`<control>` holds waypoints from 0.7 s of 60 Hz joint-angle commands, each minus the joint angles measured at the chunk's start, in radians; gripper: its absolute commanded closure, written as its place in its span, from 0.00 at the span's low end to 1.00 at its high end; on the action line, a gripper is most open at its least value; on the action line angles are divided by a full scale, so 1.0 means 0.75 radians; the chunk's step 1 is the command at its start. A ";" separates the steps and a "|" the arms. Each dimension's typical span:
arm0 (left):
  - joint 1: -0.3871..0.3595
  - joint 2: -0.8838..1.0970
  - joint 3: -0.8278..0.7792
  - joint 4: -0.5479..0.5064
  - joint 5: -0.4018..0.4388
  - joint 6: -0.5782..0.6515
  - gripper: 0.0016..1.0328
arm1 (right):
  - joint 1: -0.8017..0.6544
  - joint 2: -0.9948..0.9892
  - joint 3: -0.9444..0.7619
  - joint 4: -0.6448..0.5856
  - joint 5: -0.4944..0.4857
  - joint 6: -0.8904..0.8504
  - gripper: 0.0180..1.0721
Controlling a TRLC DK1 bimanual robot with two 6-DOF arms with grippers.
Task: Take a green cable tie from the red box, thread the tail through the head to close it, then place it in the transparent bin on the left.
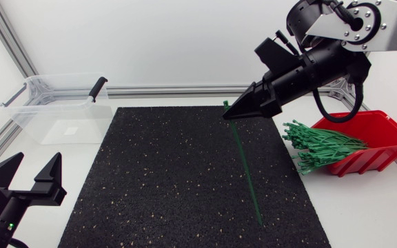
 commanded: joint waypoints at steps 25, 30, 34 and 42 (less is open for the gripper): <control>-0.029 -0.008 -0.055 0.003 0.005 -0.031 0.04 | 0.111 0.041 0.060 -0.017 -0.060 0.097 0.90; -0.031 -0.008 -0.046 0.034 0.005 -0.031 0.04 | 0.127 0.039 0.079 -0.017 -0.066 0.107 0.90; -0.033 -0.004 -0.022 0.044 0.005 -0.044 0.04 | 0.131 0.039 0.089 -0.017 -0.066 0.113 0.90; -0.066 0.111 0.062 0.058 0.007 -0.064 0.04 | 0.135 0.034 0.101 -0.015 -0.074 0.122 0.90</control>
